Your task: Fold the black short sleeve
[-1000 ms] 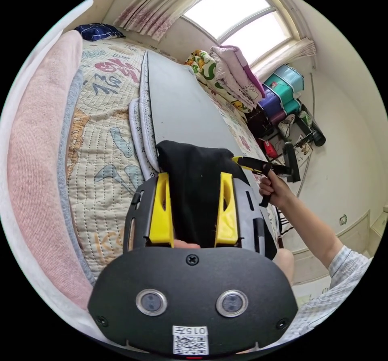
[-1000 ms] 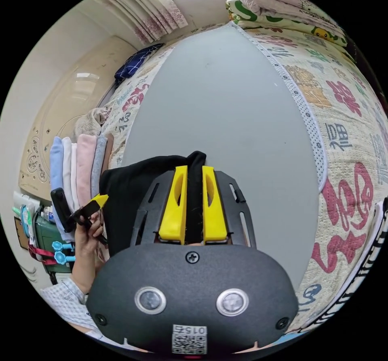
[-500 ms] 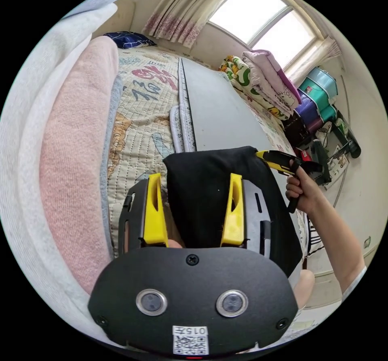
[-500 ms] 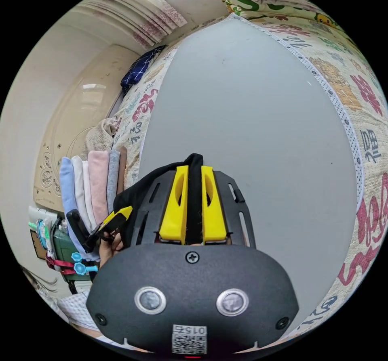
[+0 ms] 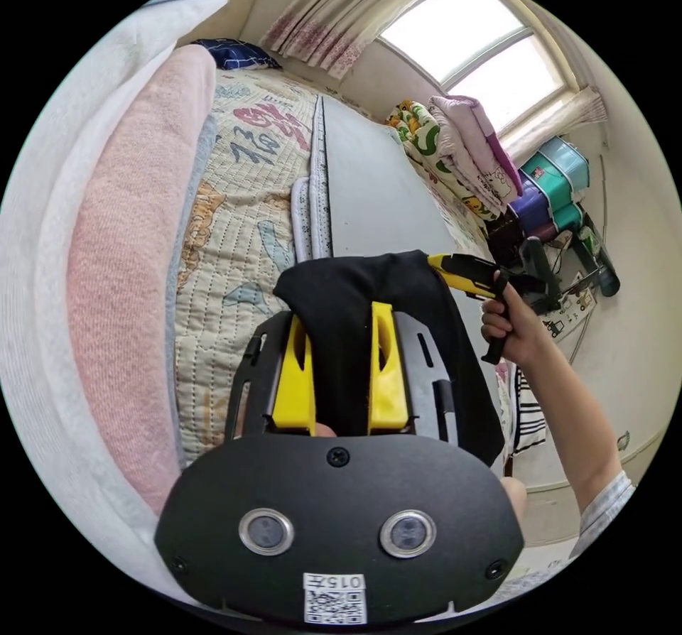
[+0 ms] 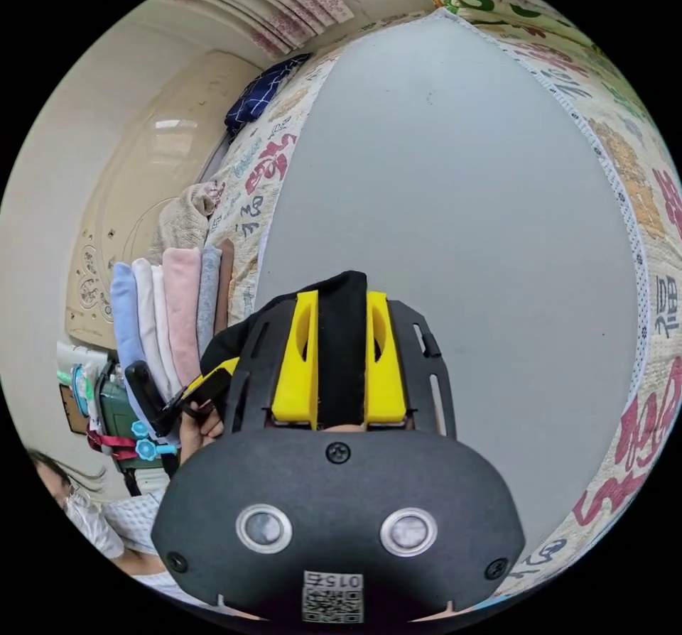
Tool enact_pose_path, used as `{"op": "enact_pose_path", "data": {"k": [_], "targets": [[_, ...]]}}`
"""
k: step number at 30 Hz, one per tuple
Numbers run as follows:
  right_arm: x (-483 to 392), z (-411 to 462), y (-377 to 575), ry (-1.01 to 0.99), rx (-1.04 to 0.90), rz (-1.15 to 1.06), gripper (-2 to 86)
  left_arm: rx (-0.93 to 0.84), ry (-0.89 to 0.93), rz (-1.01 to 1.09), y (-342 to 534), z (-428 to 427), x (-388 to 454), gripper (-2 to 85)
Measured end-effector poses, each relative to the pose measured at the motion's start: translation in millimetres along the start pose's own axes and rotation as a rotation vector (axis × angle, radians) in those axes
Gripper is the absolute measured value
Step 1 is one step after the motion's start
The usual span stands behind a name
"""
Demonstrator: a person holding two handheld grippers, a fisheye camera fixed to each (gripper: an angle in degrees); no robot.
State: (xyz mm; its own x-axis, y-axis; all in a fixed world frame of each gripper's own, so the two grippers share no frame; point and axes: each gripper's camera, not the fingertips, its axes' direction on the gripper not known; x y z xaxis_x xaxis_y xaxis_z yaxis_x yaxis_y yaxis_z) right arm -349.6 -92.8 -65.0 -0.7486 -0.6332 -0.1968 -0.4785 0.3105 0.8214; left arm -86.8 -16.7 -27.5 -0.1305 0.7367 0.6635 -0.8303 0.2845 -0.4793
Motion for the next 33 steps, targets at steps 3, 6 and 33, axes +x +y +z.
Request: {"op": "enact_pose_path", "data": {"k": [3, 6, 33], "targets": [[38, 21, 40, 0.013, 0.038, -0.019, 6.3, 0.023, 0.029, -0.028, 4, -11, -14, 9.2], [75, 32, 85, -0.057, 0.093, -0.025, 3.9, 0.045, 0.043, -0.009, 5, -26, -25, 7.6], [349, -29, 834, -0.166, 0.802, -0.236, -0.5, 0.407, 0.425, 0.696, 124, -397, 192, 5.5]]}}
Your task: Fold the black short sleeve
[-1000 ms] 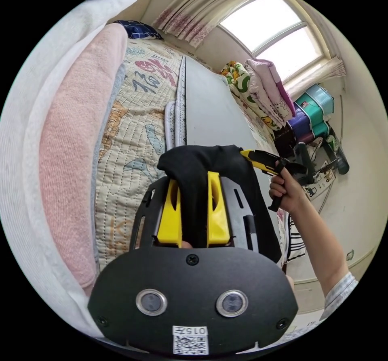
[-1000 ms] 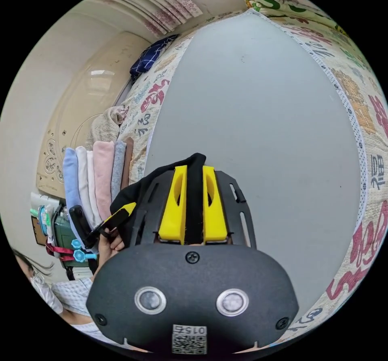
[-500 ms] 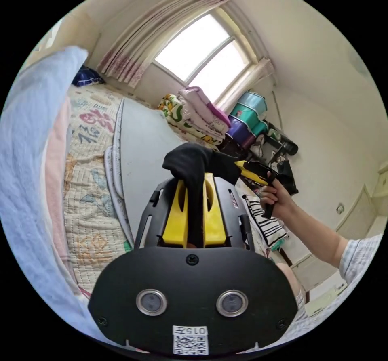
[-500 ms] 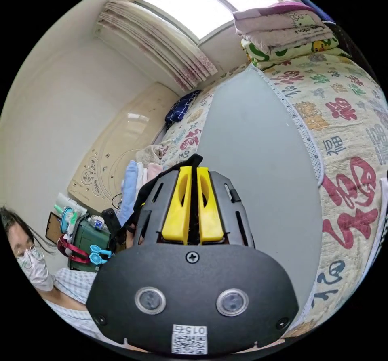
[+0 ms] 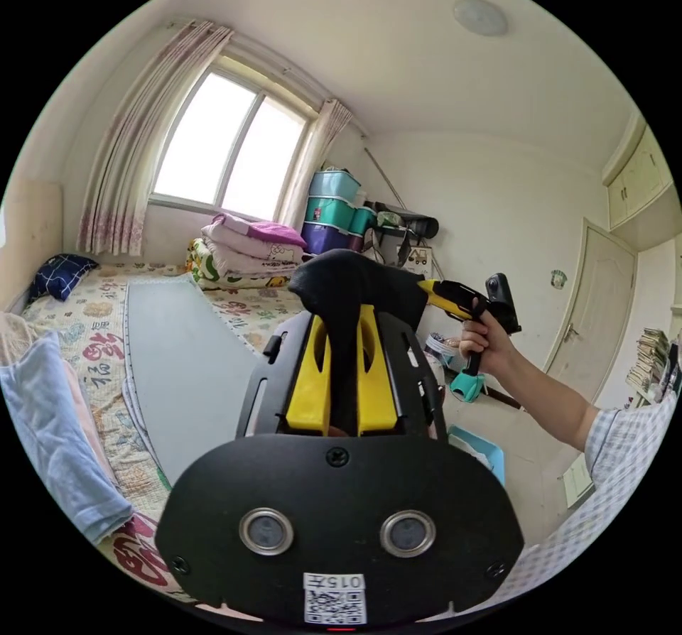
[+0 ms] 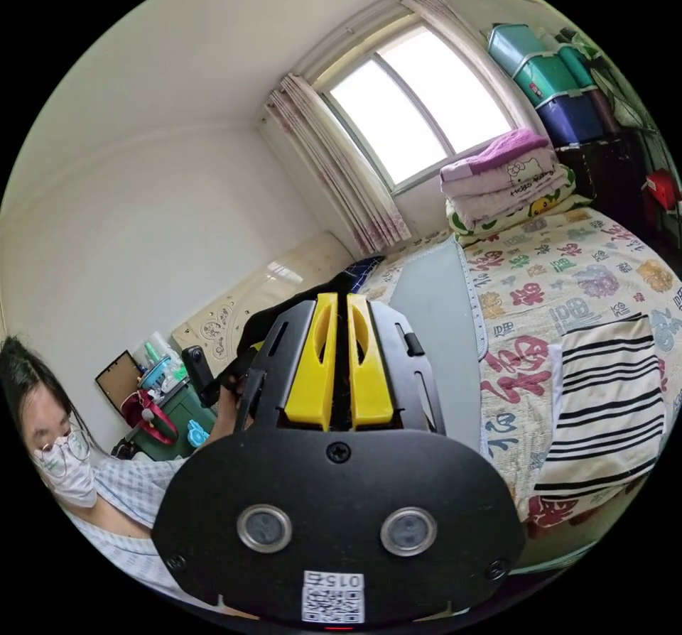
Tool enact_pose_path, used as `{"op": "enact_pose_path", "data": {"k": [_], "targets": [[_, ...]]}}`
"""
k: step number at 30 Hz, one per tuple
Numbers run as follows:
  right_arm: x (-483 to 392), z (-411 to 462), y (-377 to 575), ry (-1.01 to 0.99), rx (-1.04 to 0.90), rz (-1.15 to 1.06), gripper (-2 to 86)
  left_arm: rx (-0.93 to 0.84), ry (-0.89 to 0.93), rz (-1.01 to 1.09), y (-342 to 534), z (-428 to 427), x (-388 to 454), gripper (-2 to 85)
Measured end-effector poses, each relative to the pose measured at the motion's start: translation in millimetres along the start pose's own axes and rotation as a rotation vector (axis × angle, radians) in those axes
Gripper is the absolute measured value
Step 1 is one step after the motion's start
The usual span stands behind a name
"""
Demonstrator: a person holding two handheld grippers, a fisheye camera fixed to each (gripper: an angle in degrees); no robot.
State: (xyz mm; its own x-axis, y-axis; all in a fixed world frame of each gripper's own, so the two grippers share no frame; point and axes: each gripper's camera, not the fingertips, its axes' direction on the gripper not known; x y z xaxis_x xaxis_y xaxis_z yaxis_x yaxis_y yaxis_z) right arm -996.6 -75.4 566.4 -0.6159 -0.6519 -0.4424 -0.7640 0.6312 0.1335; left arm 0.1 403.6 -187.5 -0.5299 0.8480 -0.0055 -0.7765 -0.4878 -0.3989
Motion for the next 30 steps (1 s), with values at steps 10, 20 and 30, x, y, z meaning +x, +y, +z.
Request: {"op": "enact_pose_path", "data": {"k": [10, 20, 30], "targets": [[56, -134, 190, 0.020, 0.168, -0.023, -0.5, -0.034, 0.131, 0.102, -65, -32, 95, 5.2], [58, -169, 292, 0.082, 0.308, -0.143, -0.6, 0.124, 0.178, 0.240, -125, -78, 130, 5.2], [98, -142, 326, 0.130, 0.279, -0.124, -0.6, 0.068, 0.362, 0.134, -134, -50, 97, 5.2]]}}
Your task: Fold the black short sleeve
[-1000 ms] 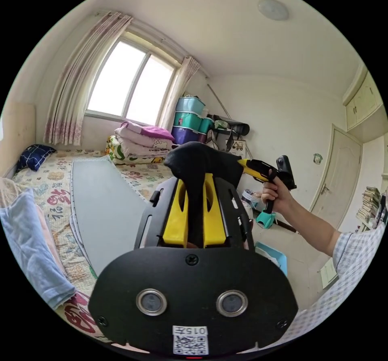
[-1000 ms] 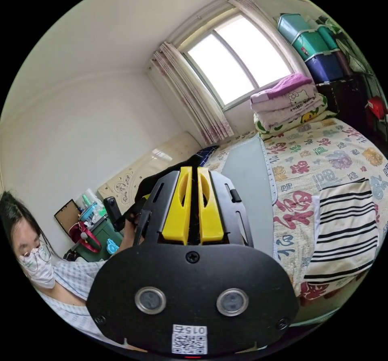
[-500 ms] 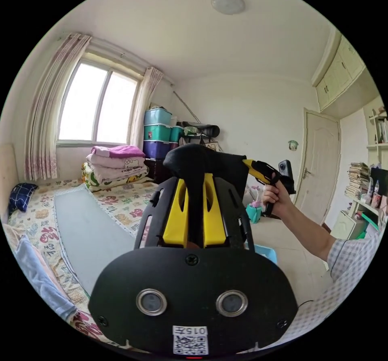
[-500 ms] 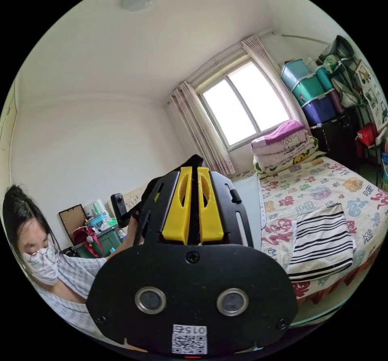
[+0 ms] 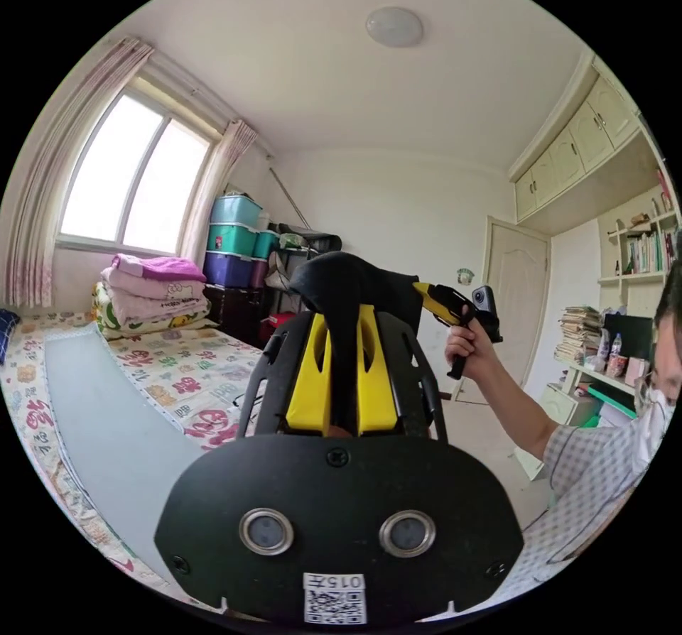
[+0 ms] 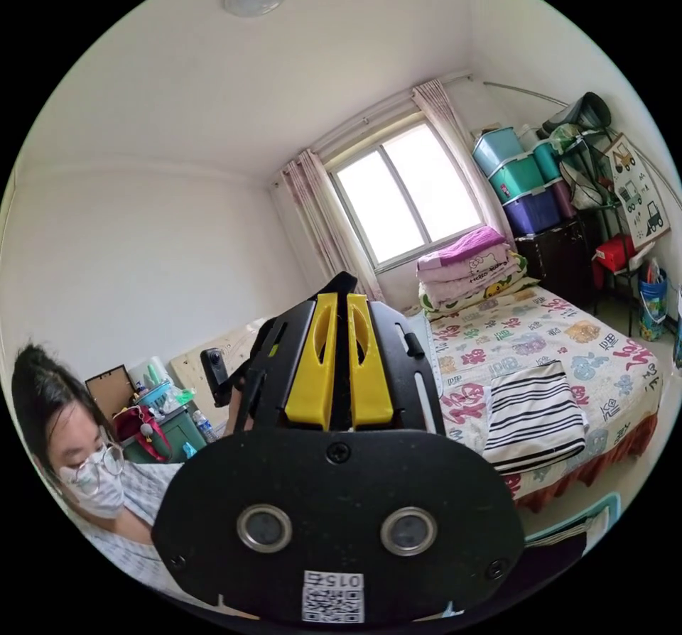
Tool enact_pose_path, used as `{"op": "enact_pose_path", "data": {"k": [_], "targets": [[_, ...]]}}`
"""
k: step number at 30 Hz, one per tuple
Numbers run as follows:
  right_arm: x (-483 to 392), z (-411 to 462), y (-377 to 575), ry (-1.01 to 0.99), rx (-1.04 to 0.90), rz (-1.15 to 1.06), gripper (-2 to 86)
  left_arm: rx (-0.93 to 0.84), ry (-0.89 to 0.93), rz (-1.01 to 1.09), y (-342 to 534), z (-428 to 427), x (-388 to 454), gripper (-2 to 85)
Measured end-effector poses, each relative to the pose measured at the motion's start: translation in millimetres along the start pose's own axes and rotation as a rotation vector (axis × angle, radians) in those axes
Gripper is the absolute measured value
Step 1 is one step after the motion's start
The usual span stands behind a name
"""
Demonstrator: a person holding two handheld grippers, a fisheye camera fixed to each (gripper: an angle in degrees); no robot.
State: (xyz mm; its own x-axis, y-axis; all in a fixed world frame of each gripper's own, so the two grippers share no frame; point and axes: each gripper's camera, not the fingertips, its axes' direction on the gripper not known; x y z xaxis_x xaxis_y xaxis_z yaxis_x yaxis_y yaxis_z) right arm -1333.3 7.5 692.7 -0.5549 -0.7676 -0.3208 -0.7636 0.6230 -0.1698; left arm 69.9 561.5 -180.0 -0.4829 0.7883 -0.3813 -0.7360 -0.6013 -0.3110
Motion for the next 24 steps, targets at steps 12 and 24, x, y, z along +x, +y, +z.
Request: {"op": "enact_pose_path", "data": {"k": [12, 24], "targets": [[143, 72, 62, -0.128, 0.050, 0.013, 0.6, -0.077, 0.301, -0.037, 68, 115, -66, 5.2], [358, 373, -89, 0.335, -0.098, 0.083, 1.1, -0.167, 0.170, -0.194, 82, 402, -230, 5.7]]}}
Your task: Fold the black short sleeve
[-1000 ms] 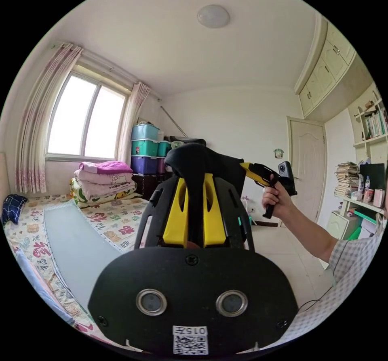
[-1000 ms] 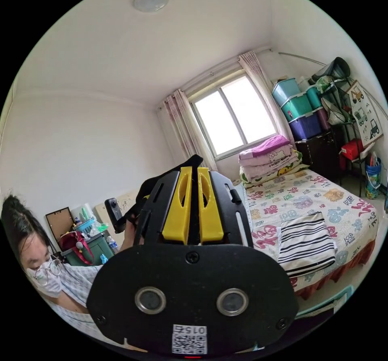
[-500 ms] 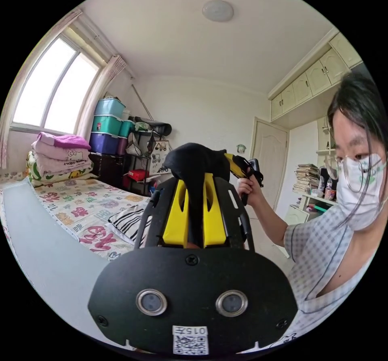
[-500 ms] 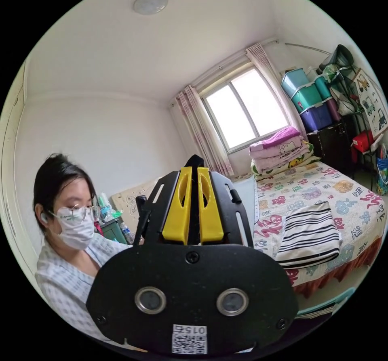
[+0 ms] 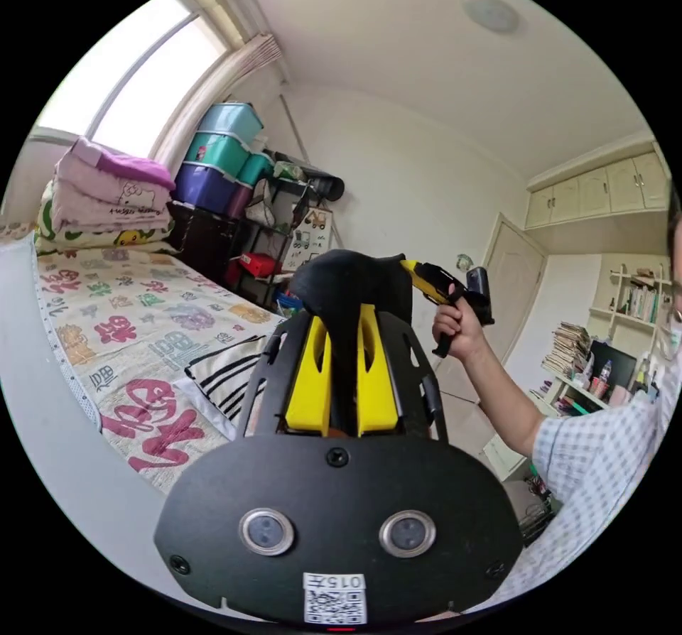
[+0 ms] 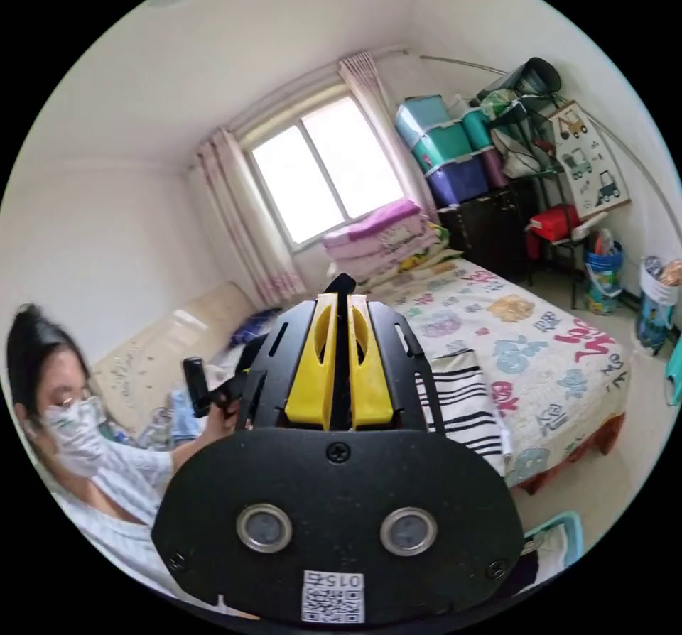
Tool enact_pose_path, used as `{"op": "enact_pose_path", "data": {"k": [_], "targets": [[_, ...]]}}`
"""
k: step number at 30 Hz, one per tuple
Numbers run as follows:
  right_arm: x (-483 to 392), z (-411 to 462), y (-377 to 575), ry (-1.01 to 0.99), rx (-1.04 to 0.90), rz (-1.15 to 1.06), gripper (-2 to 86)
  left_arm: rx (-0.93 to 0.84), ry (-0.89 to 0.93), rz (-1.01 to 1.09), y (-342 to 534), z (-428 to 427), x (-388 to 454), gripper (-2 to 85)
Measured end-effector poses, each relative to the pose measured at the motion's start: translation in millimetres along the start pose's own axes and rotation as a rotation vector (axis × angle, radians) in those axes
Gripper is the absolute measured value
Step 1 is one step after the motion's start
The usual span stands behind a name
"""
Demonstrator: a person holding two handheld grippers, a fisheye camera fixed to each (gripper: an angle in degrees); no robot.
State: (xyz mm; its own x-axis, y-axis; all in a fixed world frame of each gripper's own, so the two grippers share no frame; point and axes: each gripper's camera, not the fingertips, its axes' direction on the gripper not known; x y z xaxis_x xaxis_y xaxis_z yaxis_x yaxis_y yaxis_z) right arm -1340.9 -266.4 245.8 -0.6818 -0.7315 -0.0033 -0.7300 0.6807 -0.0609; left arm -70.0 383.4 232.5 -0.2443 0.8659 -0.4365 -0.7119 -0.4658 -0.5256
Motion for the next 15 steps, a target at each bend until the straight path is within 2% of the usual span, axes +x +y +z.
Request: {"op": "enact_pose_path", "data": {"k": [2, 3, 5, 7, 11, 15], "targets": [[24, 132, -36, 0.331, -0.095, -0.011, 1.6, -0.067, -0.142, -0.025, 2, 80, -69, 5.8], [33, 165, -42, 0.398, -0.123, 0.008, 1.8, -0.098, -0.199, -0.064, 5, 99, -87, 5.4], [57, 266, -60, 0.562, -0.183, 0.098, 1.0, -0.239, -0.434, -0.152, 19, 161, -144, 3.6], [47, 306, -65, 0.471, -0.124, 0.100, 0.5, -0.277, -0.520, -0.164, 29, 178, -164, 2.5], [-6, 359, -45, 0.236, -0.141, 0.005, 0.0, -0.281, -0.420, -0.089, 46, 152, -147, 0.9], [-67, 342, 7, 0.141, -0.098, -0.038, -0.3, -0.227, -0.309, -0.106, 67, 98, -96, 0.3]]}}
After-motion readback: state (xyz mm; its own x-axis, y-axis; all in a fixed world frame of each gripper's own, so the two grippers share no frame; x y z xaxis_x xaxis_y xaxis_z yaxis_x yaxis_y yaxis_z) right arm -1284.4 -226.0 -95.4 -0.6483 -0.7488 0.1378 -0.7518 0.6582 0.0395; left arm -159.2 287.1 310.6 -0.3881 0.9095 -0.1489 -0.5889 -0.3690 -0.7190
